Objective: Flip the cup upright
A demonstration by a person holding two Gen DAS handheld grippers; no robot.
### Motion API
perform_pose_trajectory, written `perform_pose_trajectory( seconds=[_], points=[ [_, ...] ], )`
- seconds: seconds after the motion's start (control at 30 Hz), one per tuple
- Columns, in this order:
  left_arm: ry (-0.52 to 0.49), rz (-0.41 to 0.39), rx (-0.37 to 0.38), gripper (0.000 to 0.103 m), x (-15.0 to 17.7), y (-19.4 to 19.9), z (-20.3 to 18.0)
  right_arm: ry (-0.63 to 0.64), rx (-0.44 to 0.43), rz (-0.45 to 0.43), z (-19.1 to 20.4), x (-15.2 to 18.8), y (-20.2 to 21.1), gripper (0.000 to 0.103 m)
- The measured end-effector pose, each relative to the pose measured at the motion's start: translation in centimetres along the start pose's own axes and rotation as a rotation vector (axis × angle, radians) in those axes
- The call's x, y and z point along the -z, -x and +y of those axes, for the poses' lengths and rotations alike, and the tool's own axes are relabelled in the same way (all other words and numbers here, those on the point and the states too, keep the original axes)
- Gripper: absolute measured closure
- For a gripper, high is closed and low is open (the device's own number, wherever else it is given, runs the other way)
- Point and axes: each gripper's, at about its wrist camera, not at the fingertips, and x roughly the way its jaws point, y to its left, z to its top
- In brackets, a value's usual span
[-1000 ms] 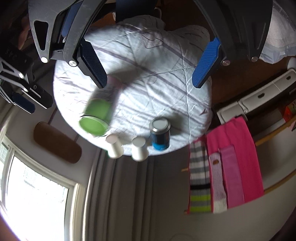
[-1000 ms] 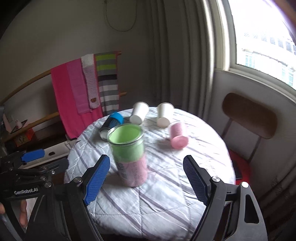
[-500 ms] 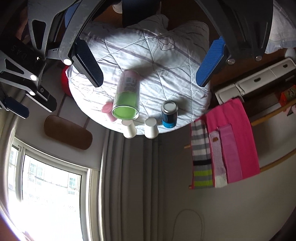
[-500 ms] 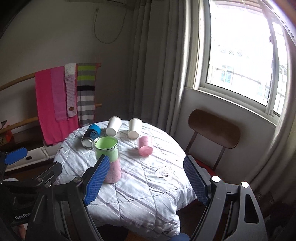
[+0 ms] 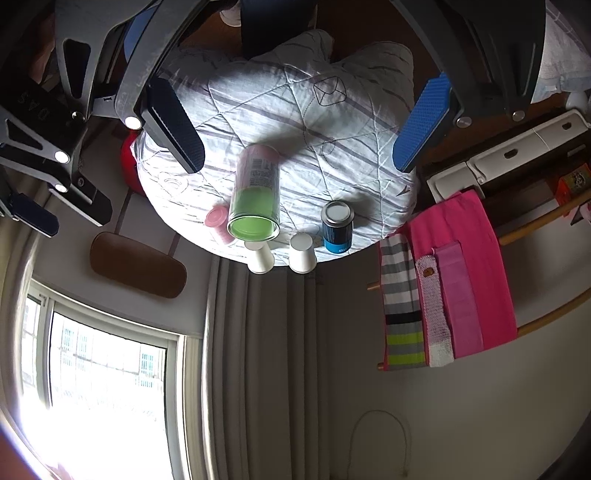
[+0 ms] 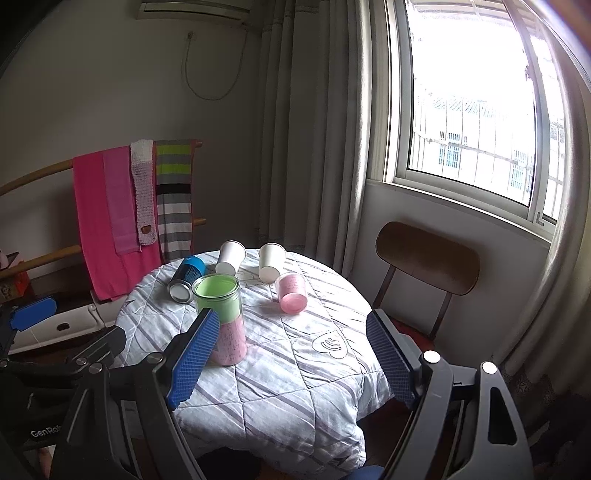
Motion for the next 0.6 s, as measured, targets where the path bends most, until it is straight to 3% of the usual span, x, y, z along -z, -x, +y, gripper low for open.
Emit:
perform_pose_trajectory(
  seconds=[0.17, 0.47, 0.6],
  points=[
    [-0.014, 0.039, 0.044, 0.0, -0.4, -0.8, 0.2, -0.01, 0.001, -0.004, -0.2, -0.3, 0.2, 0.02],
    [-0.019, 0.037, 0.04, 0.0, -1.0, -2.2, 1.3, -0.002, 0.007, -0.002, 1.0, -1.0, -0.5, 0.02],
    [-0.051, 0.067, 0.092, 0.0, -1.3, -3.3, 1.8, 0.002, 0.025, 0.028, 1.8, -1.3, -1.3, 0.02]
  ],
)
